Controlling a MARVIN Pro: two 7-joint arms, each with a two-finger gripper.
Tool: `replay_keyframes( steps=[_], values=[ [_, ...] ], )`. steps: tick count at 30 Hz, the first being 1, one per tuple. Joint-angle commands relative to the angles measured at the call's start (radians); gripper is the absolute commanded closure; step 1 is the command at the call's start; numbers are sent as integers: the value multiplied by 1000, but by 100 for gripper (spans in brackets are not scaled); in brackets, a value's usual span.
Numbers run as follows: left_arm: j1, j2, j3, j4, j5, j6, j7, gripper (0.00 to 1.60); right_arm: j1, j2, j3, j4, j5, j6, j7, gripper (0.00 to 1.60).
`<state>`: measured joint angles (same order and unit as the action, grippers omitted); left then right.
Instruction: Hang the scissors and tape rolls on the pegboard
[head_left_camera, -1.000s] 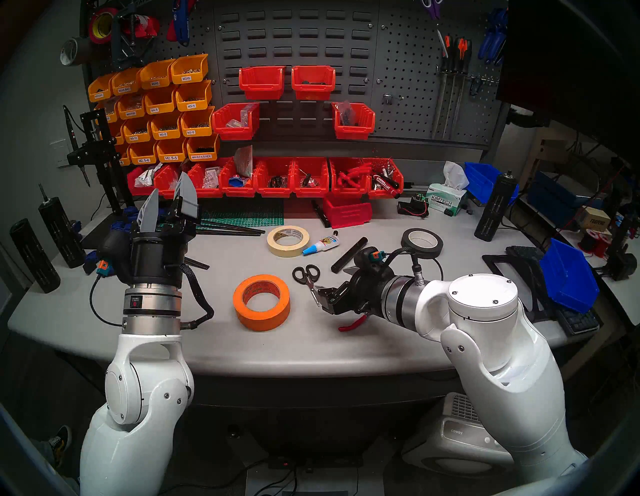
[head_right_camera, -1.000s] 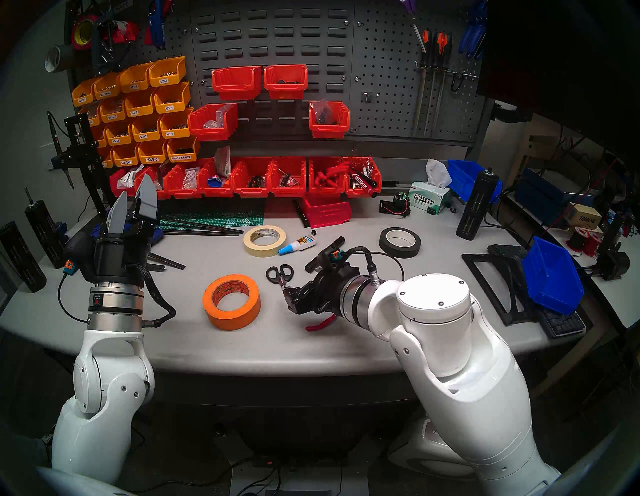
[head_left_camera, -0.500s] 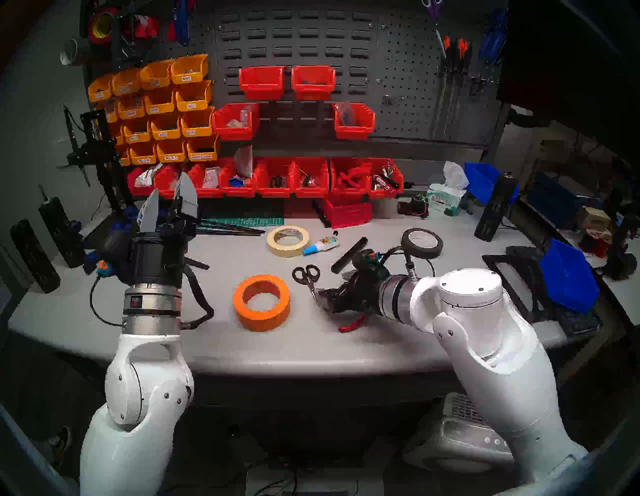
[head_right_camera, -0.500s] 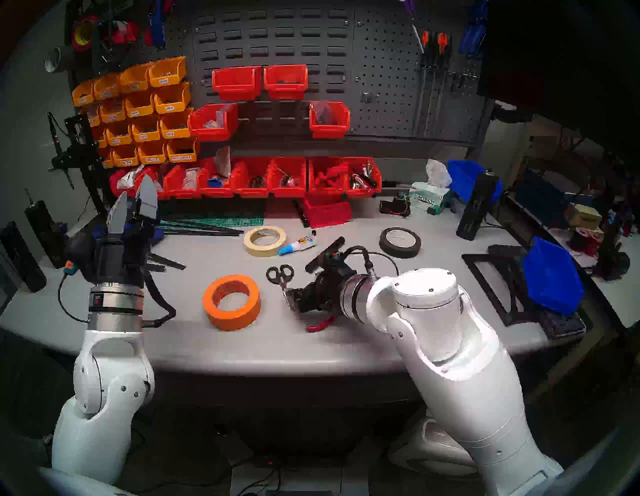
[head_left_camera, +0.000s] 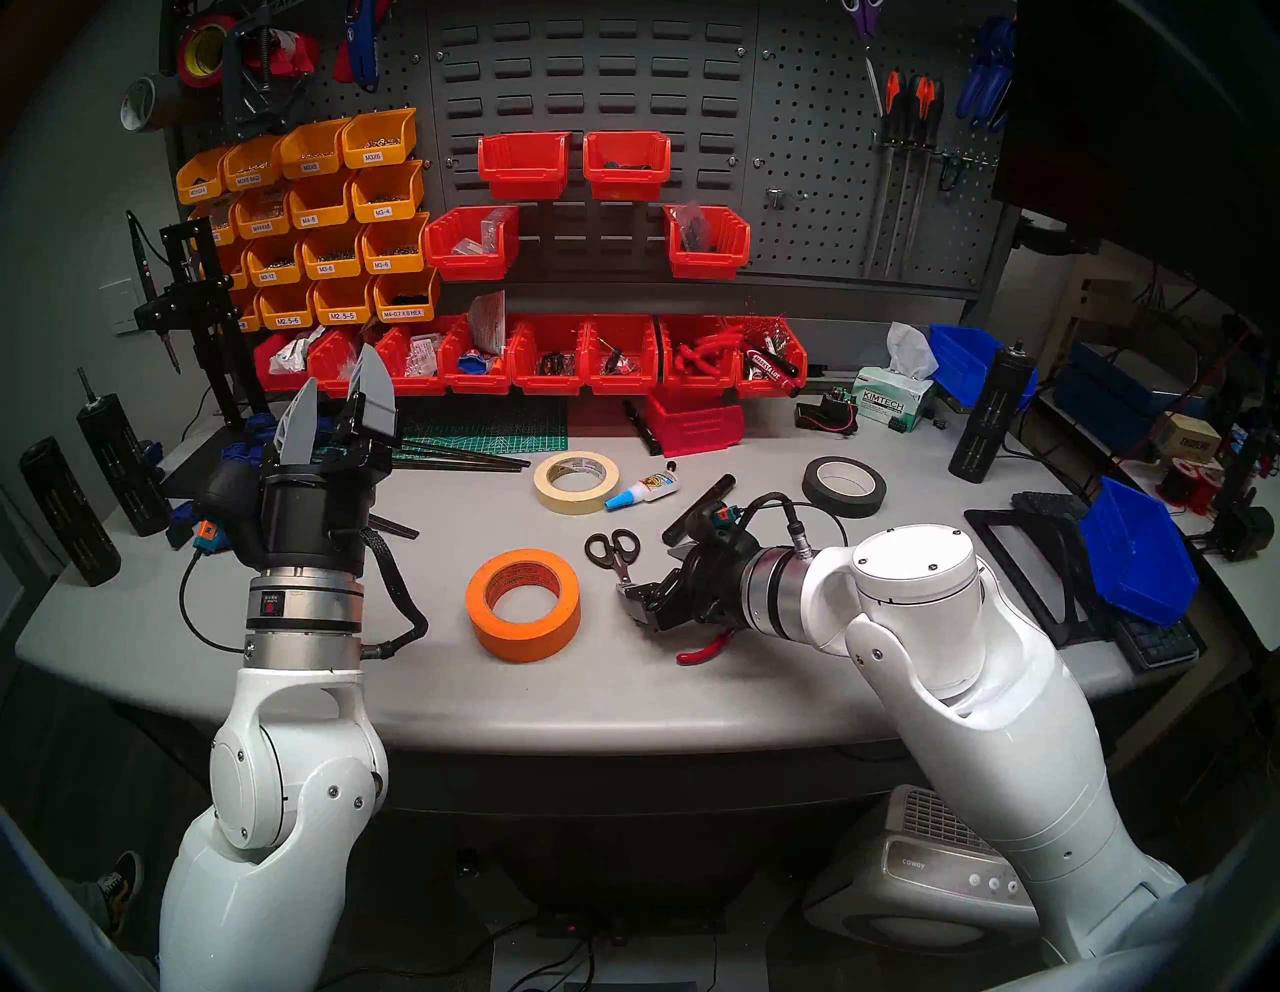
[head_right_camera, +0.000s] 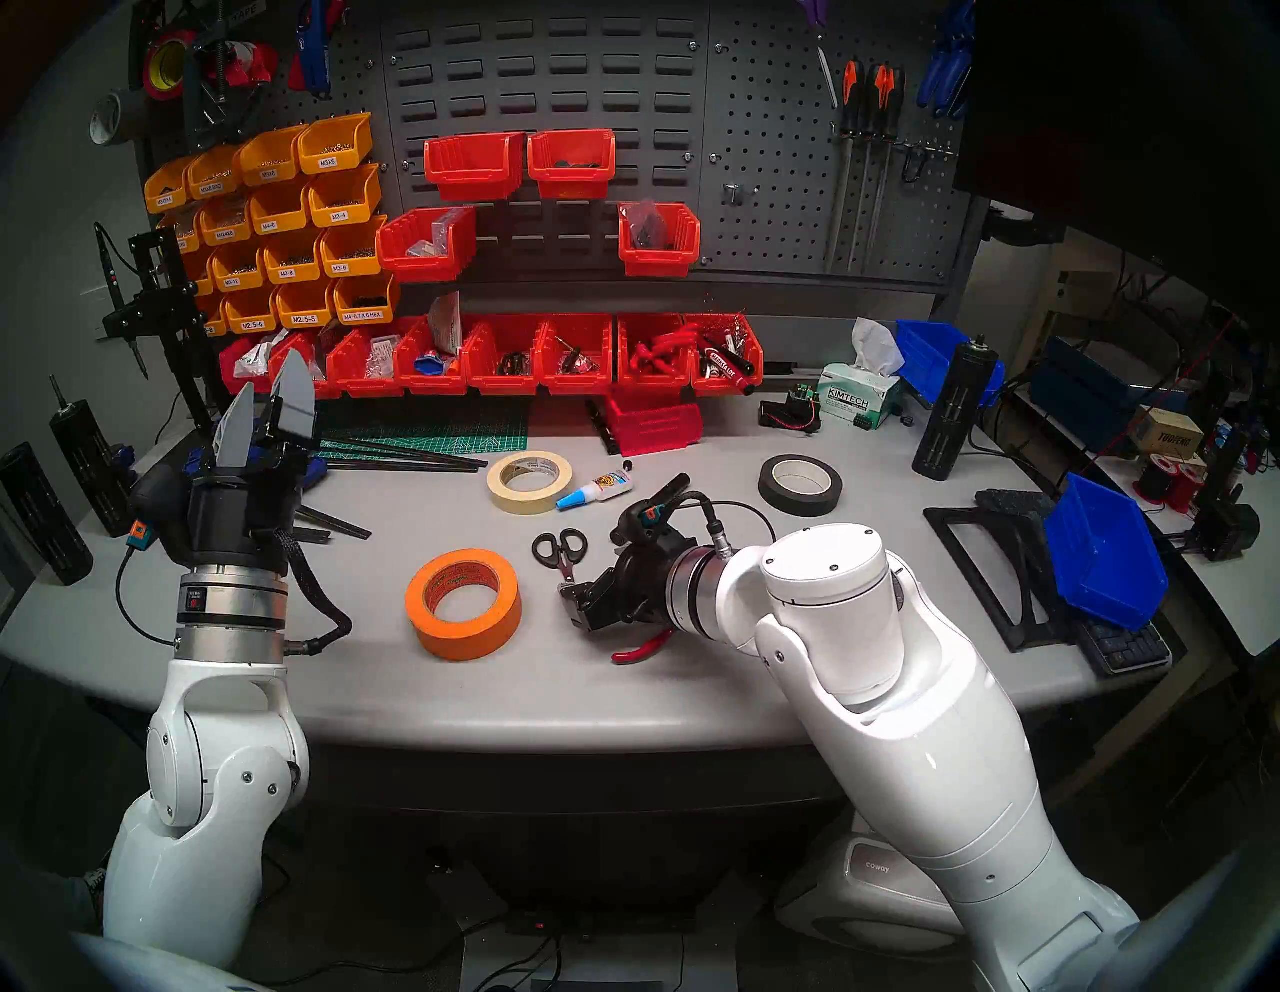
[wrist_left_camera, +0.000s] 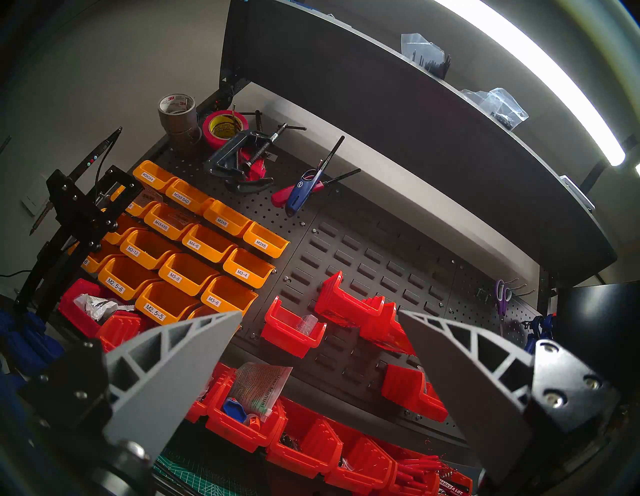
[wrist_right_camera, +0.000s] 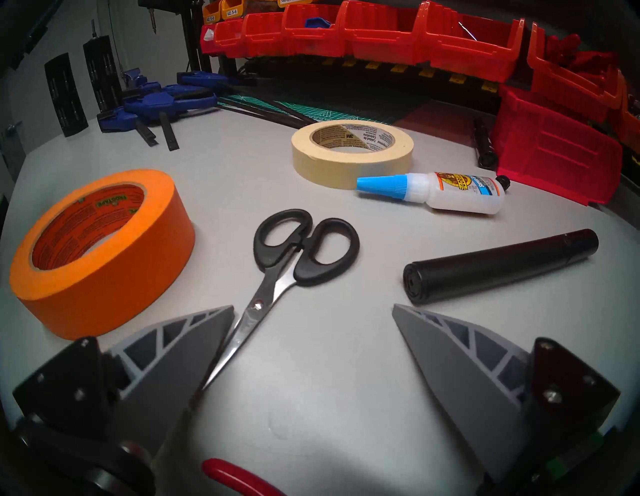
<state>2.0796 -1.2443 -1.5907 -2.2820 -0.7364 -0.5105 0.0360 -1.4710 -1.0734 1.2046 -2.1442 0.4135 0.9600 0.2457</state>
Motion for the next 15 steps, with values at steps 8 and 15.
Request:
replay_keyframes(
  steps=[8, 15],
  values=[
    [-8, -2, -2, -29, -1, -8, -3, 0, 129, 60, -89, 53, -41, 0, 63, 0],
    [-9, -1, -2, -29, -1, -8, -2, 0, 163, 117, -87, 54, -5, 0, 113, 0]
  ],
)
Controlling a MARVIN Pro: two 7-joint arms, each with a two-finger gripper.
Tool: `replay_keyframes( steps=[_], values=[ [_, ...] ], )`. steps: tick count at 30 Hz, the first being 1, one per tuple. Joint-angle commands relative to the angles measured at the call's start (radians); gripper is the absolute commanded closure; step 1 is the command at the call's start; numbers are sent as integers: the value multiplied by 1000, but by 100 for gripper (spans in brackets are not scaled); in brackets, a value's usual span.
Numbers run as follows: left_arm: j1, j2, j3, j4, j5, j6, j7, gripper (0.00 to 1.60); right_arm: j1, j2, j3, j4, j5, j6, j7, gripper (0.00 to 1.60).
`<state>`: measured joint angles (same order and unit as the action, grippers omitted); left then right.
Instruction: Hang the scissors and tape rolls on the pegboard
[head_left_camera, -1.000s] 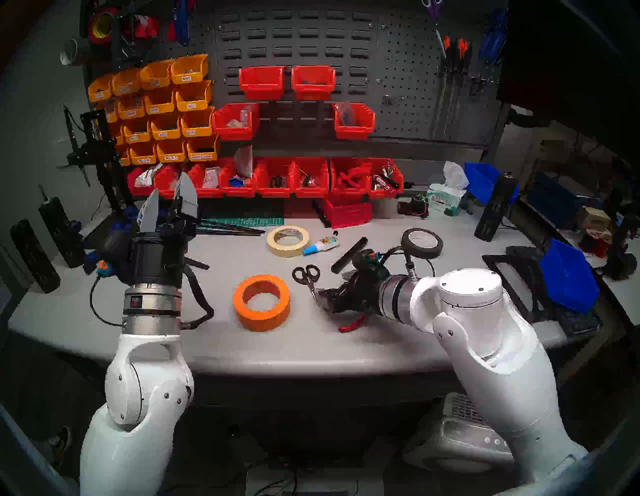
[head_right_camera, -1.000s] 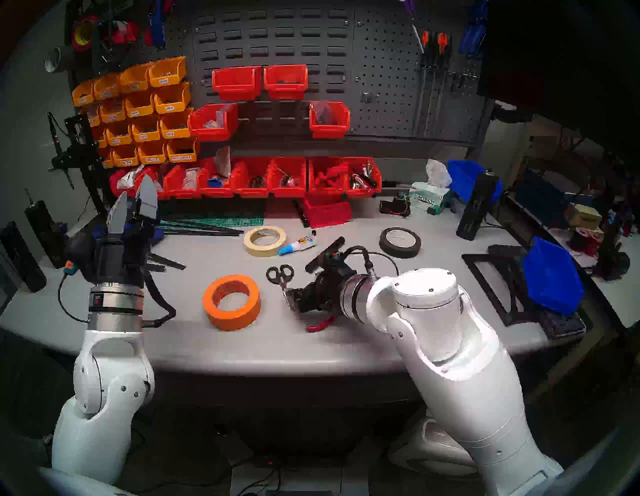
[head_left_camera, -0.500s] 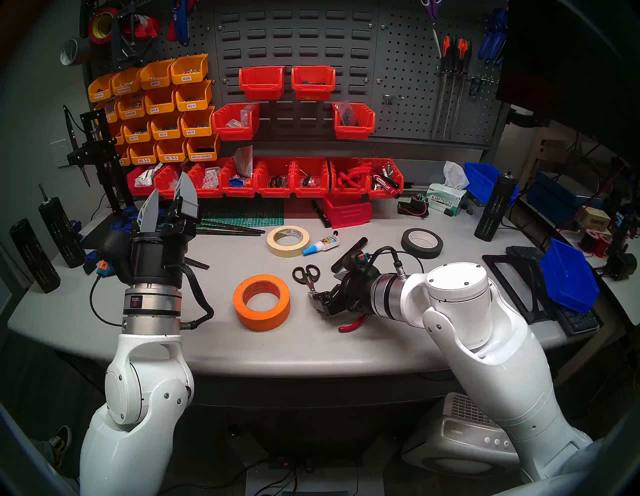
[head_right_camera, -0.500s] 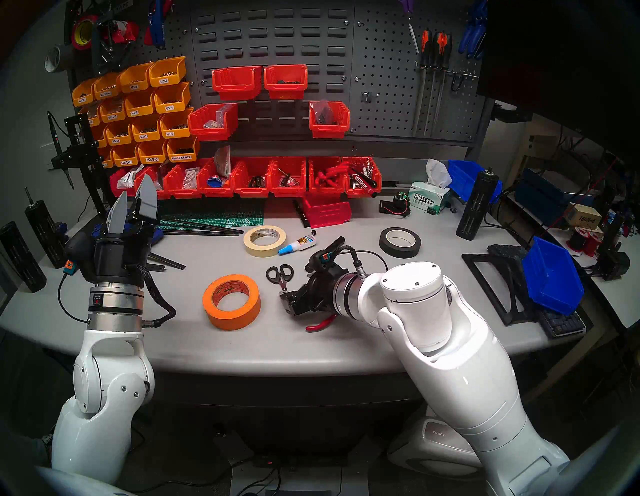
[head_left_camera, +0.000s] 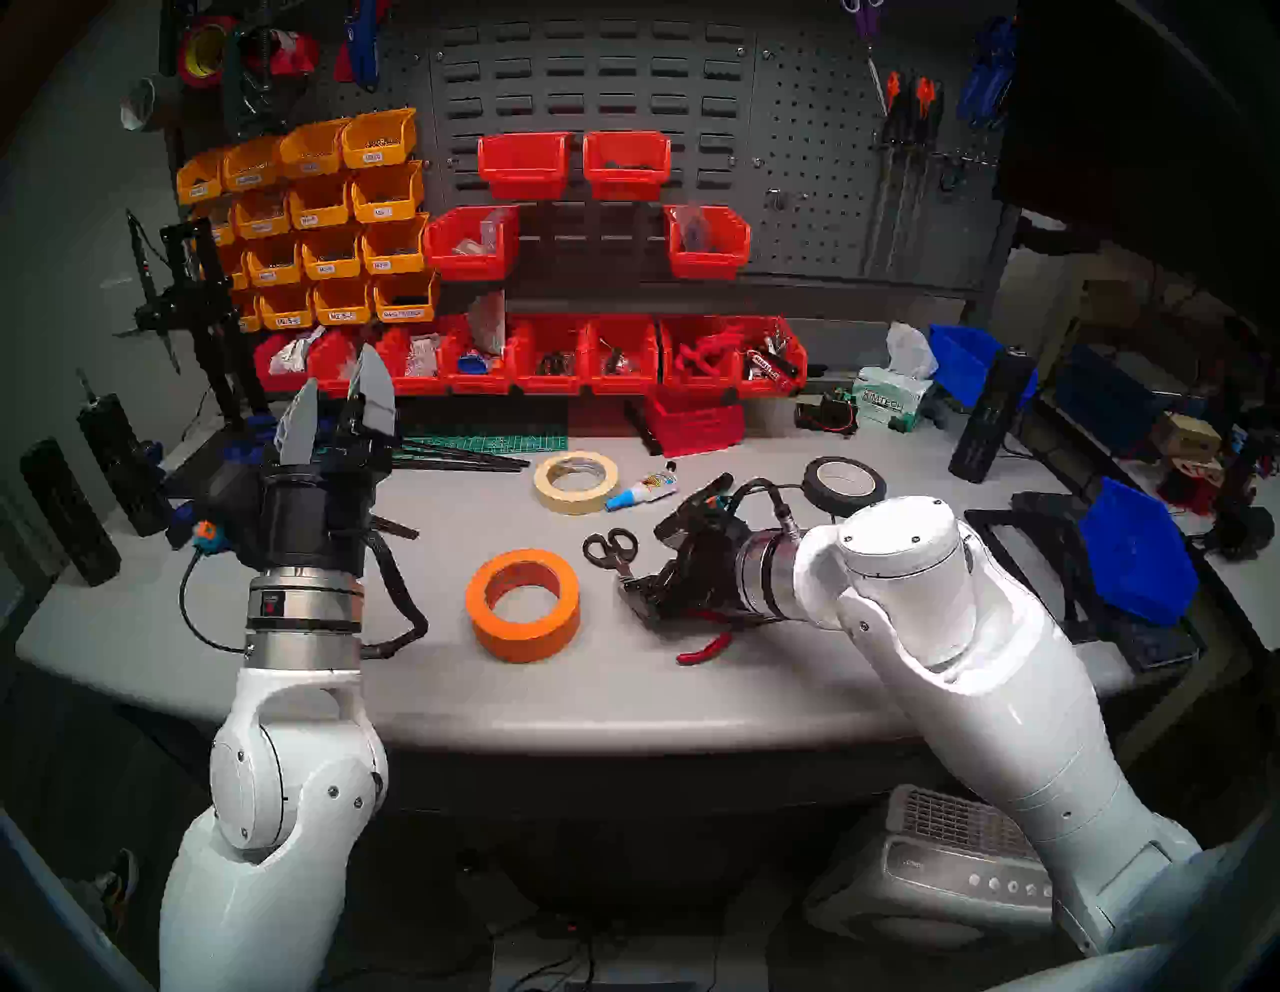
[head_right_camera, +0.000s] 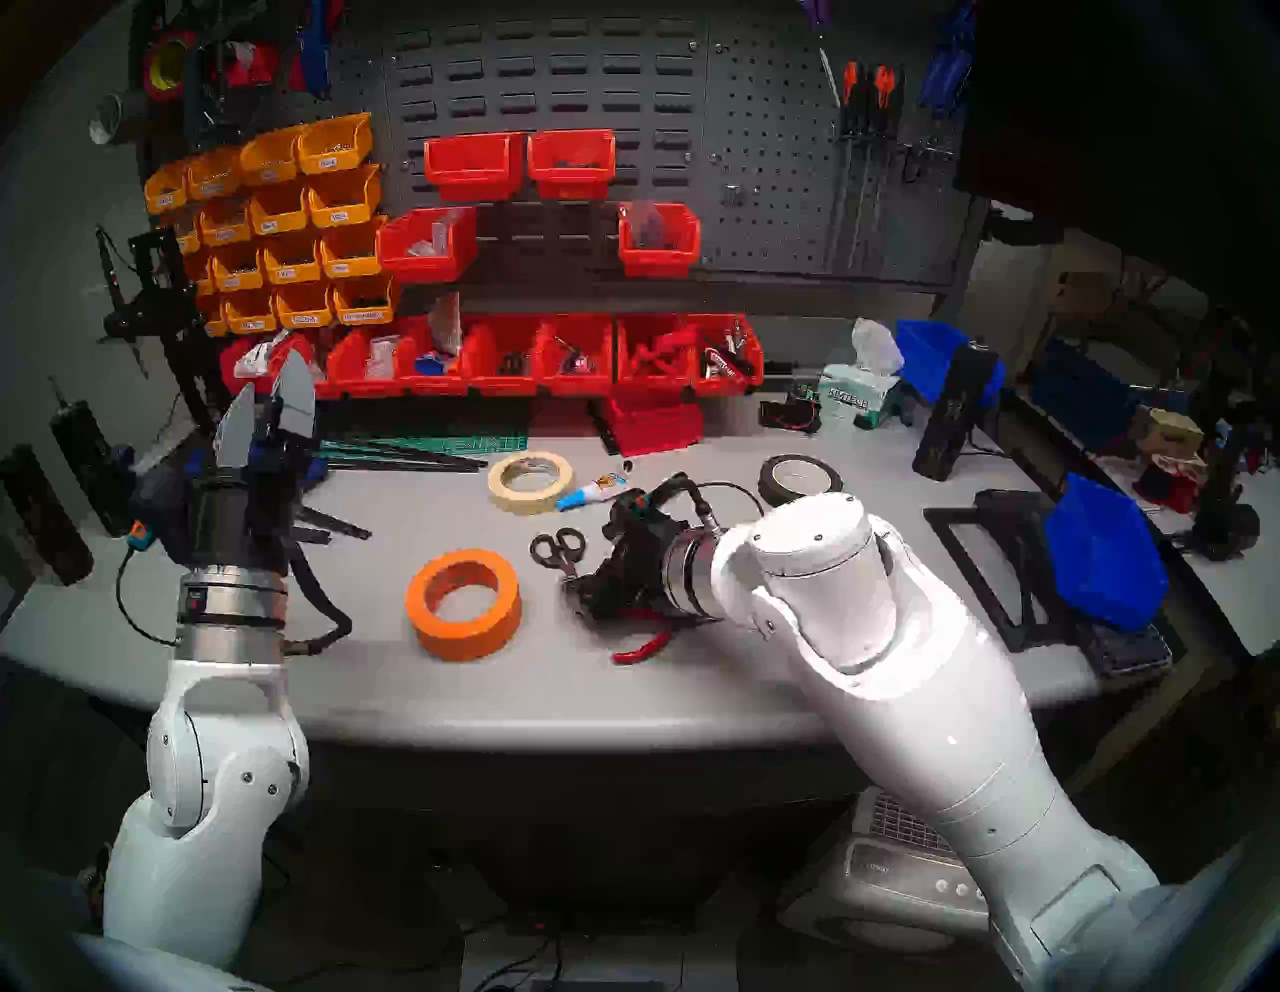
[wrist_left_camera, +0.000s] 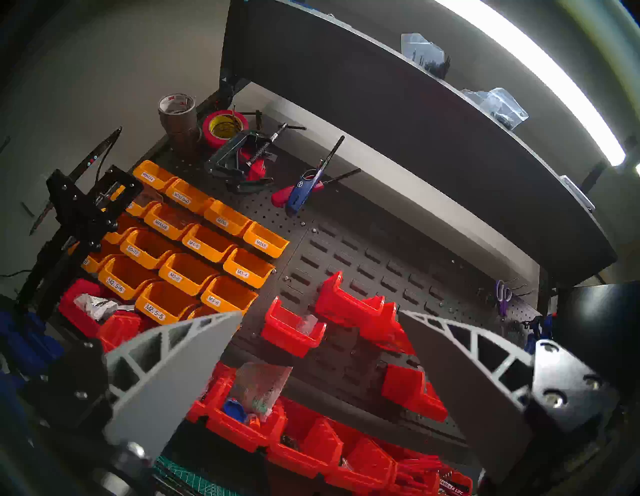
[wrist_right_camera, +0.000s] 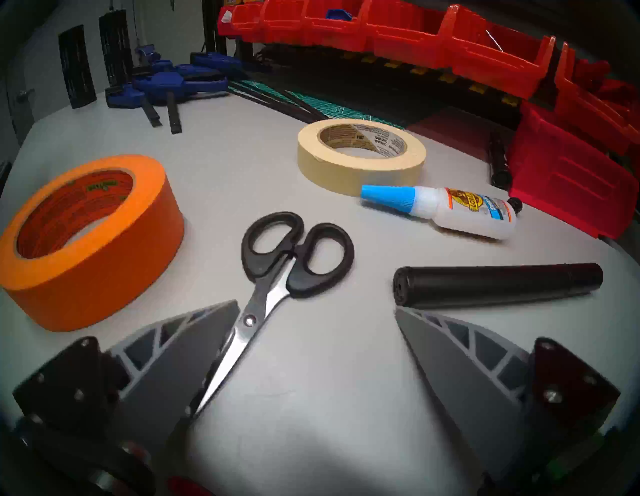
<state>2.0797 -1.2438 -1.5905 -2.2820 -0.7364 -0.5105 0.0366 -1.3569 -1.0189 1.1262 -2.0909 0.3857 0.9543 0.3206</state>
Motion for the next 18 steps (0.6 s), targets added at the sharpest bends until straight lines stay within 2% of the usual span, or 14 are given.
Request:
replay_keyframes(
  steps=[1, 6, 18],
  values=[
    [-9, -2, -2, -29, -1, -8, -3, 0, 48, 66, -4, 0, 30, 6, 42, 0],
    [-9, -2, -2, -29, -1, -8, -3, 0, 75, 113, -7, 4, 49, 6, 62, 0],
    [-9, -1, -2, -29, -1, -8, -3, 0, 98, 153, 1, 38, 73, 6, 63, 0]
  ],
)
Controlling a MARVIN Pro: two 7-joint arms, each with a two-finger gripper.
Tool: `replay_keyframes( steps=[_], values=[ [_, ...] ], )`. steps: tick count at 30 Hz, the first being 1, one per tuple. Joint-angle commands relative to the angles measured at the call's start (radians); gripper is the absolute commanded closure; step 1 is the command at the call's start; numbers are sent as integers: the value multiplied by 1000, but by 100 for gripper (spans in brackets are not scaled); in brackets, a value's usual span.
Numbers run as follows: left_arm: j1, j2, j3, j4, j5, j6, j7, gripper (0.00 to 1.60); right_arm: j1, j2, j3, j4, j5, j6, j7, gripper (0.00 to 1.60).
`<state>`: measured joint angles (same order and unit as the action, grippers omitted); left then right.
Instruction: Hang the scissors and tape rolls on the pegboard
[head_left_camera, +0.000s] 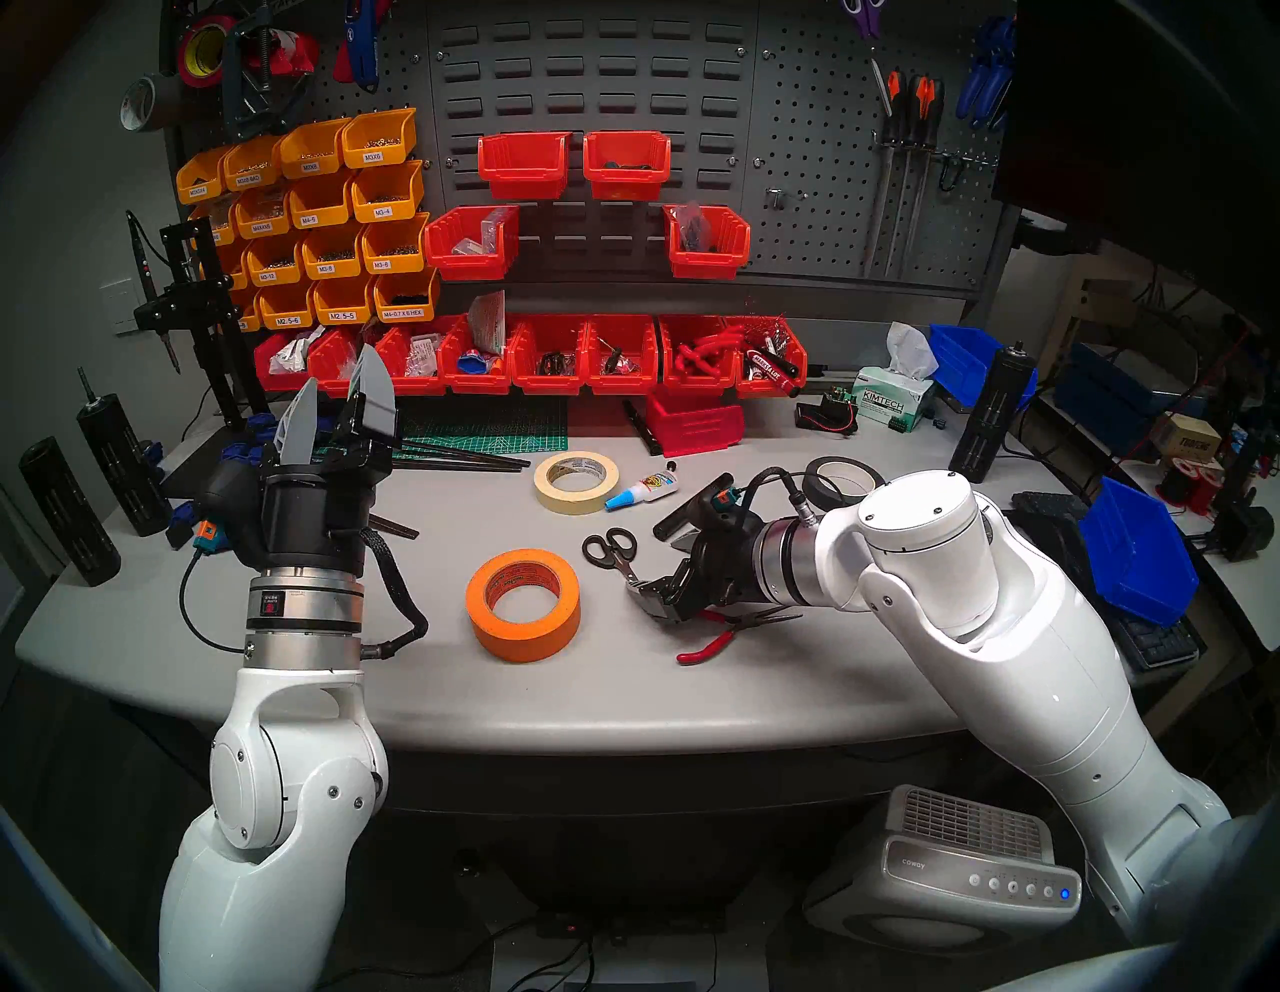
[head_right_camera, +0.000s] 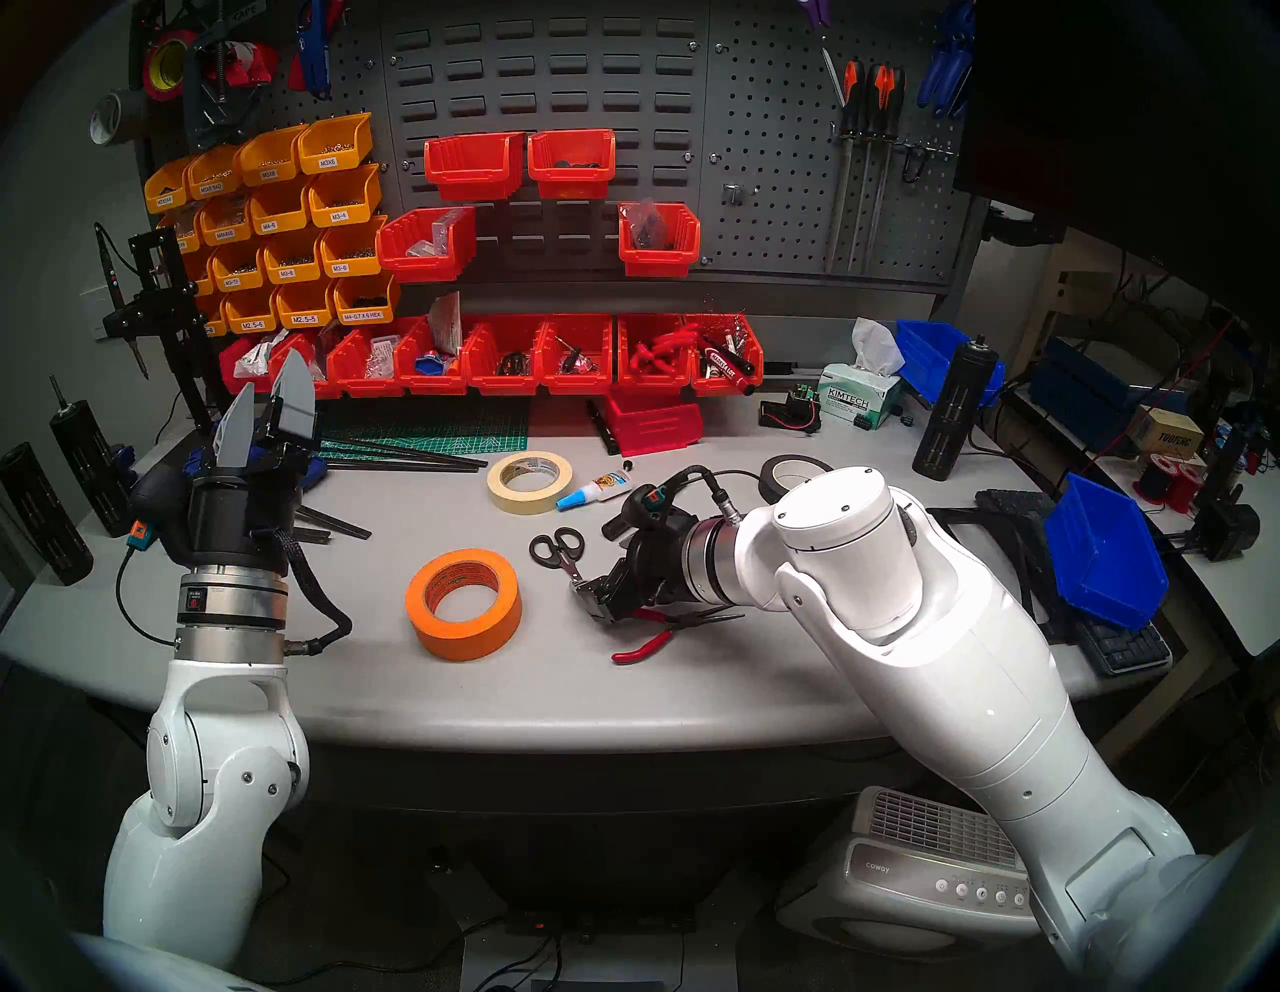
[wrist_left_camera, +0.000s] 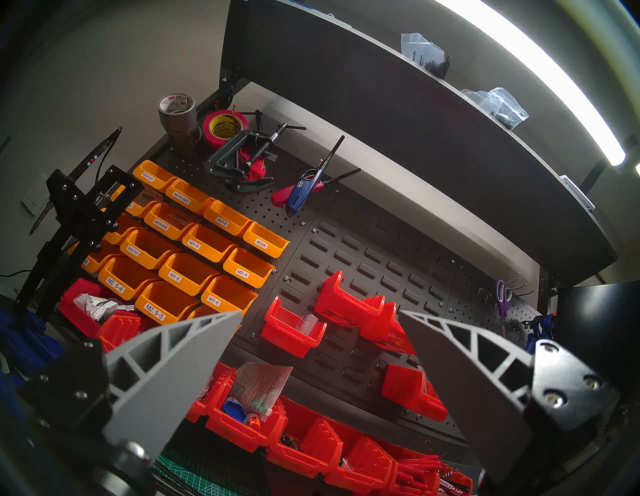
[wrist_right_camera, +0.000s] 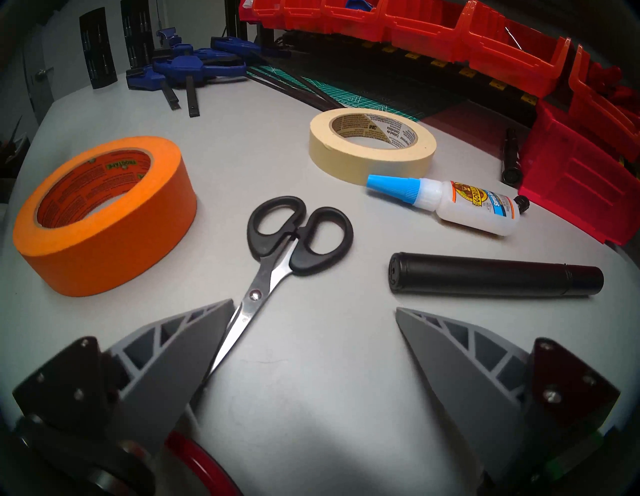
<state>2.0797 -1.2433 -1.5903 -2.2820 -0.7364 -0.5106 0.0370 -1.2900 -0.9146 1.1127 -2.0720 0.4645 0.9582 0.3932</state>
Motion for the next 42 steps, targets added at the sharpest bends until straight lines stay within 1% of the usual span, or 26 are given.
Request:
replay_keyframes(
  steps=[1, 2, 4, 5, 6, 7, 8, 10, 11, 13, 16, 18, 19, 21, 23, 24, 25, 30, 31, 33, 36, 38, 39, 40, 41, 42],
  values=[
    [-9, -2, -2, -29, -1, -8, -3, 0, 38, 50, 13, 24, -3, 2, -7, 0],
    [-9, -2, -2, -29, -1, -8, -3, 0, 39, 38, 21, 32, 11, 2, -7, 0],
    [-9, -2, -2, -29, -1, -8, -3, 0, 47, 37, 17, 37, 14, 2, -7, 0],
    [-9, -2, -2, -29, -1, -8, -3, 0, 54, 26, 17, 43, 17, 2, -1, 0],
    [-9, -2, -2, -29, -1, -8, -3, 0, 68, 4, 11, 52, 28, 2, -1, 0],
    [-9, -2, -2, -29, -1, -8, -3, 0, 76, -4, 5, 55, 30, 2, -3, 3],
    [-9, -2, -2, -29, -1, -8, -3, 0, 76, -4, 5, 55, 30, 2, -3, 3],
    [-9, -2, -2, -29, -1, -9, -3, 0, 98, -29, -14, 62, 42, 2, 7, 0],
    [-9, -2, -2, -29, -1, -9, -3, 0, 98, -29, -14, 62, 42, 2, 7, 0],
    [-9, -2, -2, -29, -1, -9, -3, 0, 118, -29, -36, 69, 40, 2, 18, 0],
    [-9, -2, -2, -29, -1, -9, -3, 0, 136, -41, -51, 81, 47, 2, 28, 1],
    [-9, -1, -2, -29, -1, -9, -3, 0, 150, -38, -62, 86, 49, 2, 34, 4],
    [-9, -1, -2, -29, -1, -9, -3, 0, 156, -37, -65, 89, 54, 2, 43, 9],
    [-9, -1, -2, -29, -1, -9, -3, 0, 160, -37, -69, 89, 54, 2, 42, 10],
    [-9, -1, -2, -29, -1, -9, -3, 0, 172, -32, -82, 93, 56, 2, 50, 15],
    [-9, -1, -2, -29, -1, -9, -3, 0, 178, -30, -89, 96, 57, 2, 52, 26],
    [-9, -1, -2, -29, -1, -9, -3, 0, 191, -20, -106, 103, 60, 2, 63, 31],
    [-9, -1, -2, -29, -1, -9, -2, 0, 210, -1, -136, 115, 82, 2, 76, 61],
    [-9, -1, -2, -30, -1, -9, -2, 0, 207, -1, -134, 115, 88, 2, 72, 77],
    [-9, -1, -2, -30, -1, -9, -2, 0, 209, 5, -140, 113, 96, 2, 69, 88],
    [-9, -1, -2, -30, -1, -9, -2, 0, 207, 8, -142, 111, 107, 2, 56, 80],
    [-9, -1, -2, -30, -1, -9, -2, 0, 214, 18, -151, 114, 118, 2, 60, 82],
    [-9, -1, -2, -30, -1, -9, -2, 0, 211, 19, -148, 112, 123, 2, 60, 87],
    [-9, -1, -2, -30, -1, -9, -2, 0, 213, 24, -152, 111, 131, 2, 57, 87],
    [-9, -1, -2, -30, -1, -9, -2, 0, 214, 27, -154, 110, 135, 2, 55, 97],
    [-9, -1, -2, -30, -1, -9, -2, 0, 214, 29, -156, 109, 138, 2, 54, 91]
  ],
)
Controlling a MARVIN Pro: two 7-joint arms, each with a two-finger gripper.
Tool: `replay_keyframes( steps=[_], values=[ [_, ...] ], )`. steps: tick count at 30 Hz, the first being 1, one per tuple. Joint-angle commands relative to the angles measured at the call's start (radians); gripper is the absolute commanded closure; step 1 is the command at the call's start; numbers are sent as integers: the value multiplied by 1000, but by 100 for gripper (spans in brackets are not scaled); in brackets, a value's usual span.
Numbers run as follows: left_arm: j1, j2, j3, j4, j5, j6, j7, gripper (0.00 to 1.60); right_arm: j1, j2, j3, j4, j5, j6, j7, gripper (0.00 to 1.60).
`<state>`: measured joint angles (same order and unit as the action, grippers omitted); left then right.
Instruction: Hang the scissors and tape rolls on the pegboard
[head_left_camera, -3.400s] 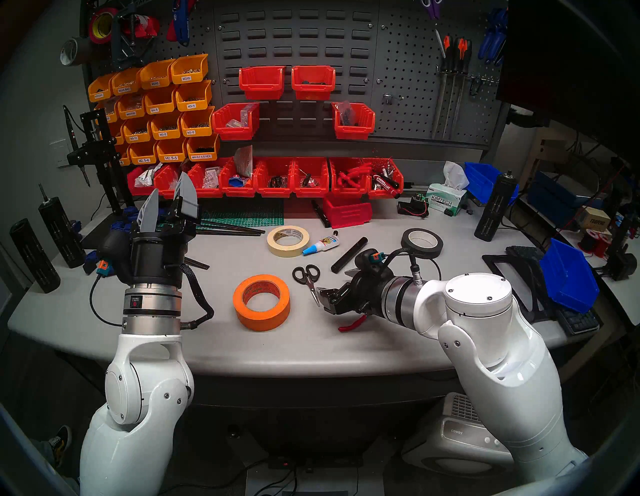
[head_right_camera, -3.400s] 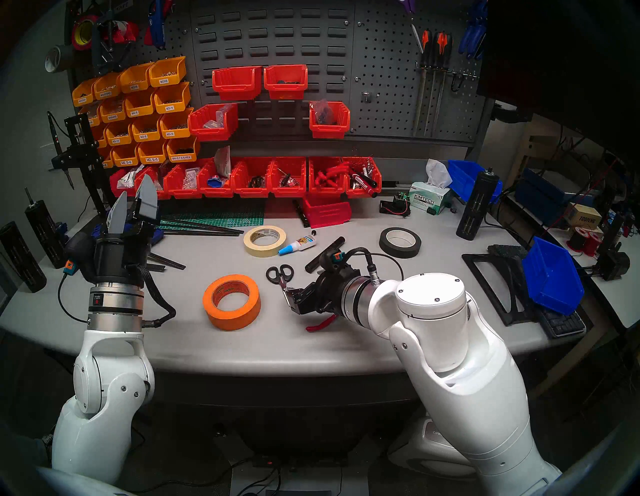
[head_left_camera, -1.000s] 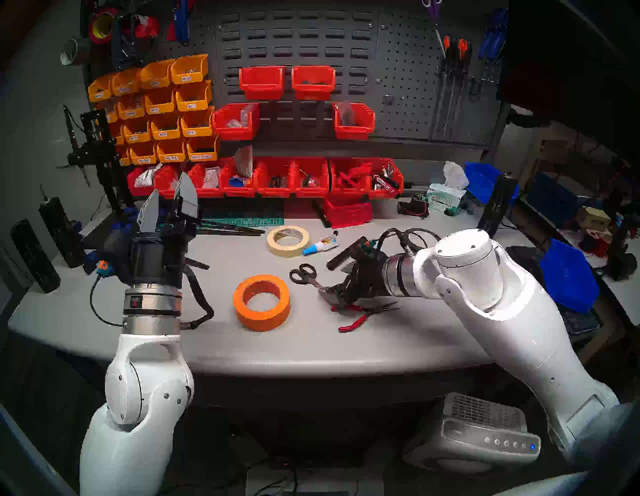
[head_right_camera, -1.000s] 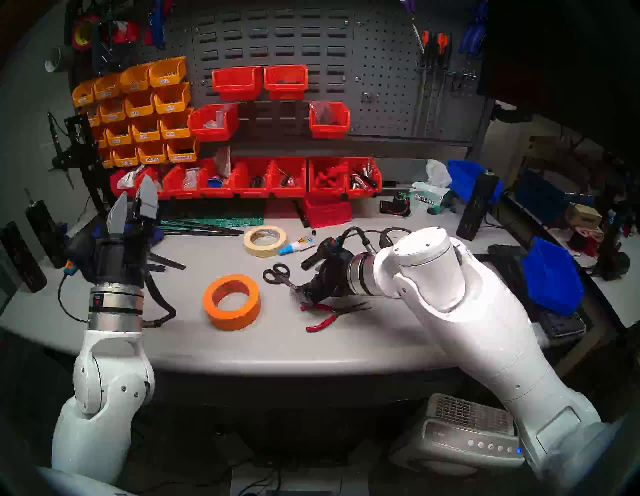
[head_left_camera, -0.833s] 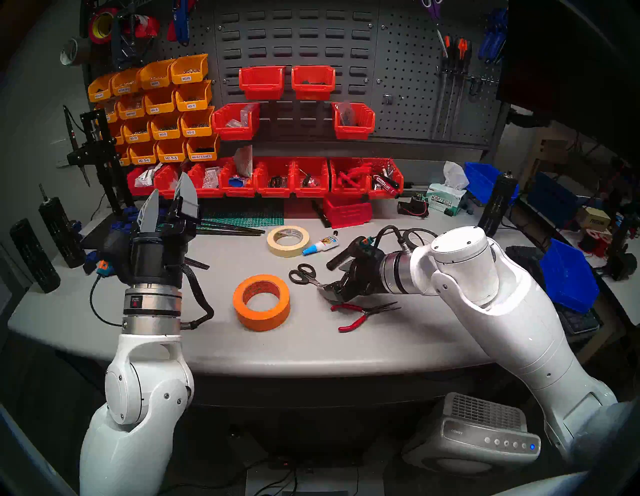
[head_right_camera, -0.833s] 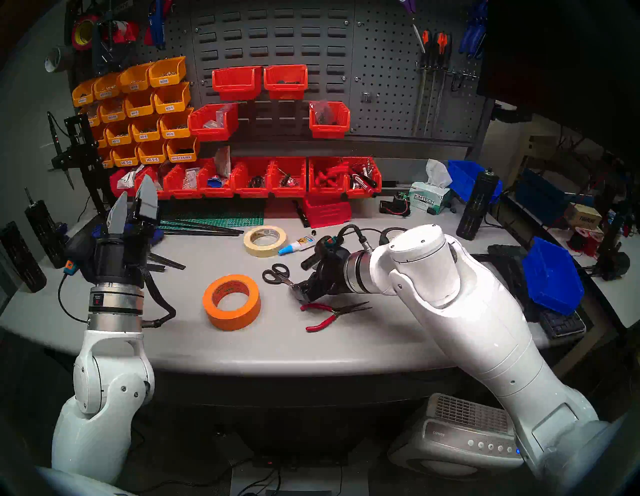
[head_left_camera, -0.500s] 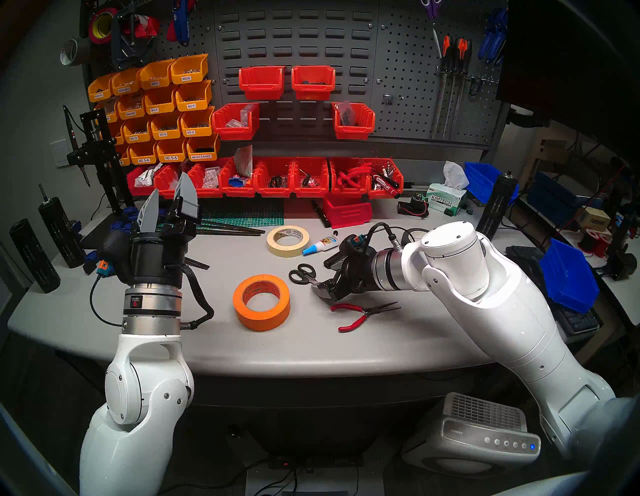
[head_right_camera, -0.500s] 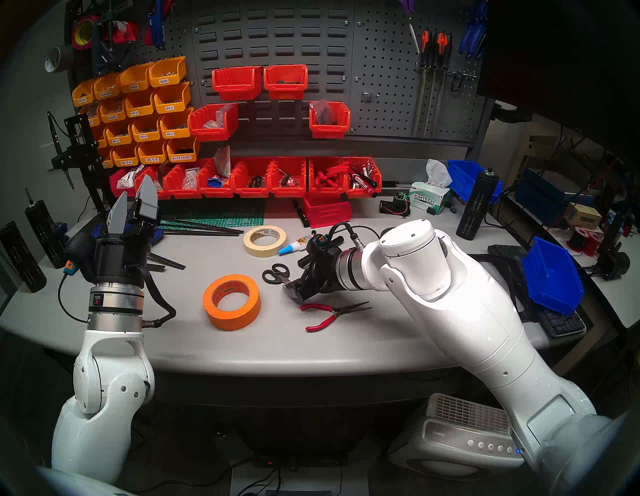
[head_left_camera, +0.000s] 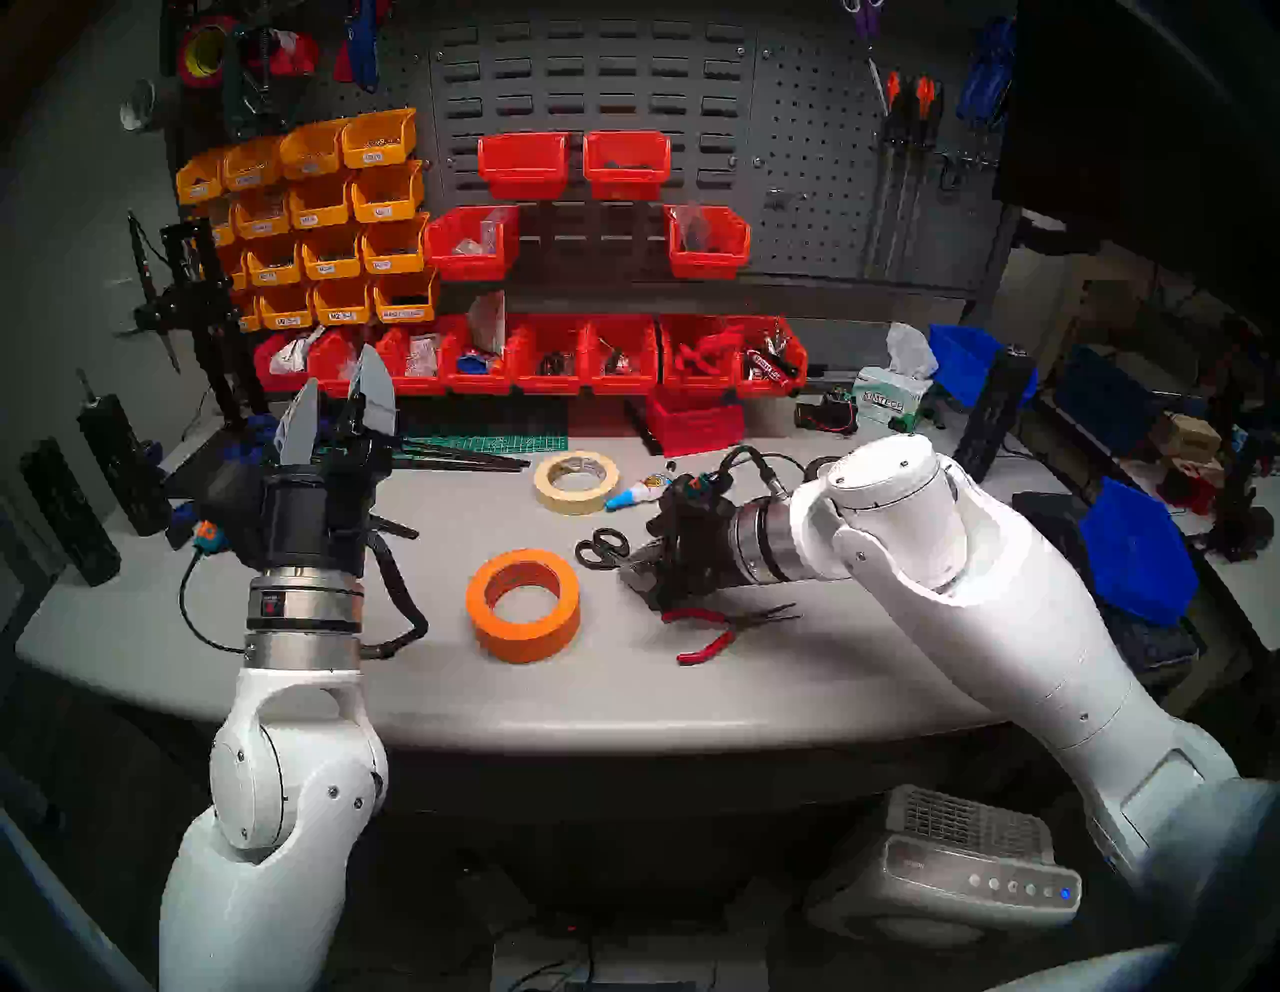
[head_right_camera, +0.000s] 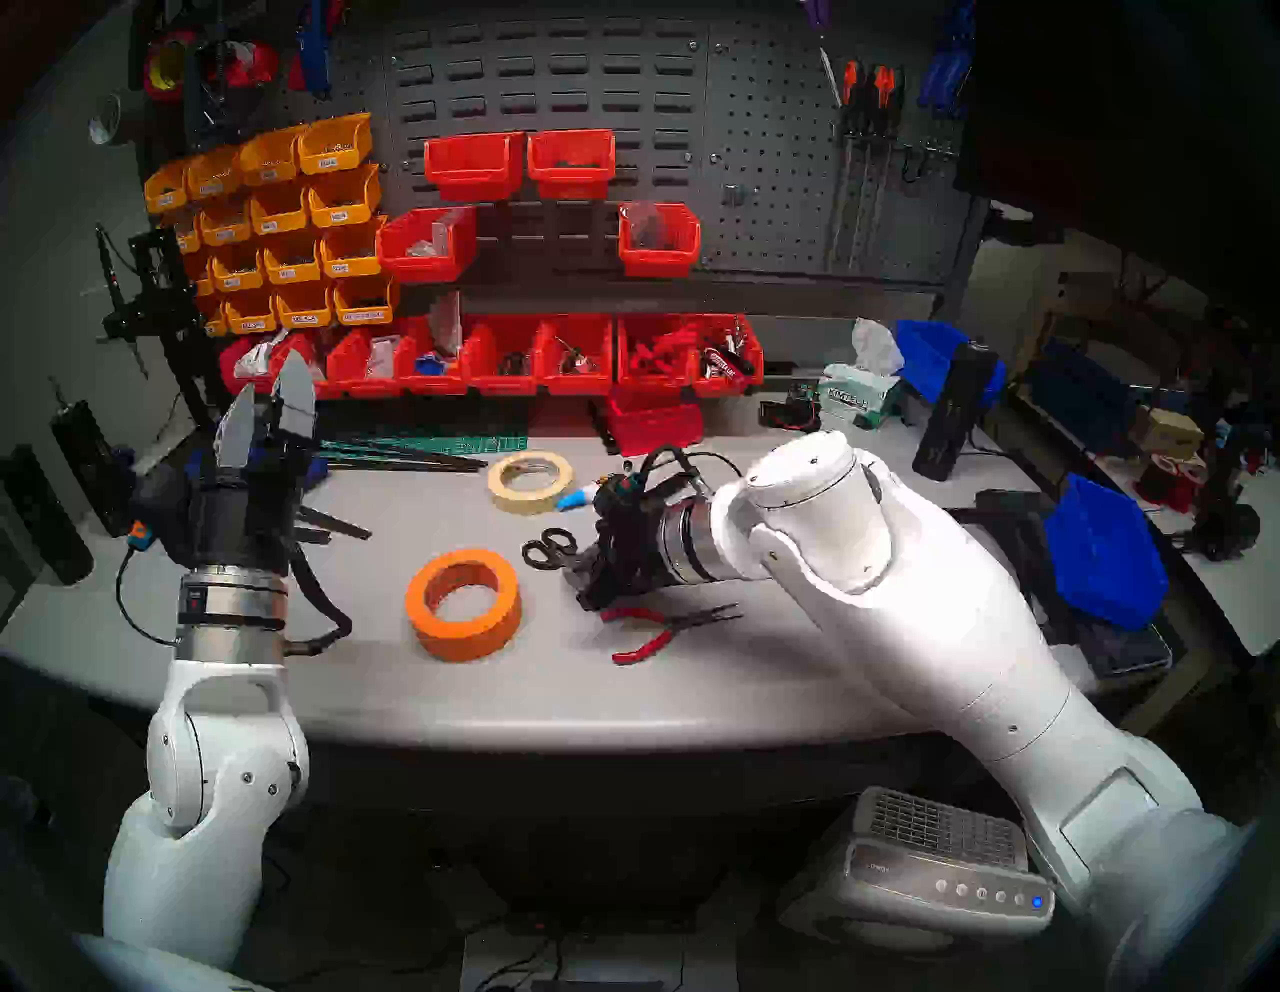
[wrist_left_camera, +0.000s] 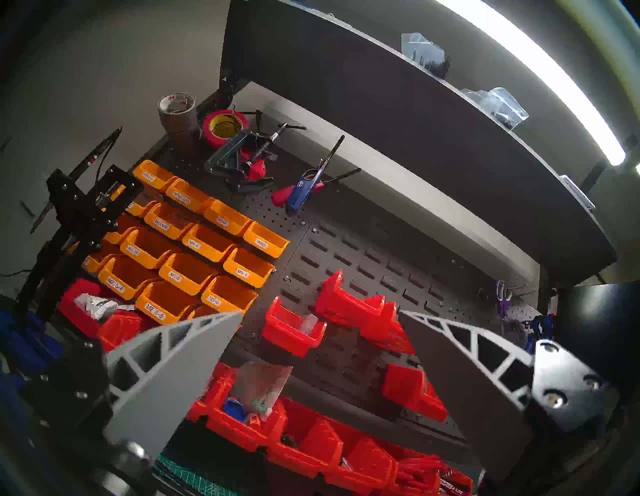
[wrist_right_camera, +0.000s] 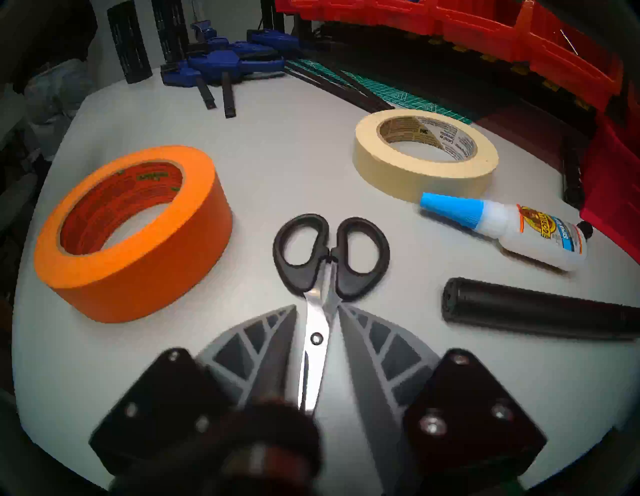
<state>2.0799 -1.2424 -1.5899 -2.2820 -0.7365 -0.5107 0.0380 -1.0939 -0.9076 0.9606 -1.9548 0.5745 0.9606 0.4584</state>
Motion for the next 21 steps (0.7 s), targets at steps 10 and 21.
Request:
replay_keyframes(
  steps=[10, 21],
  values=[
    [-9, -2, -2, -30, -1, -9, -3, 0, 48, 49, -38, -8, 69, -1, -22, 160],
    [-9, -2, -2, -29, -1, -9, -3, 0, 54, 63, -11, -37, 59, -6, -61, 160]
  ],
)
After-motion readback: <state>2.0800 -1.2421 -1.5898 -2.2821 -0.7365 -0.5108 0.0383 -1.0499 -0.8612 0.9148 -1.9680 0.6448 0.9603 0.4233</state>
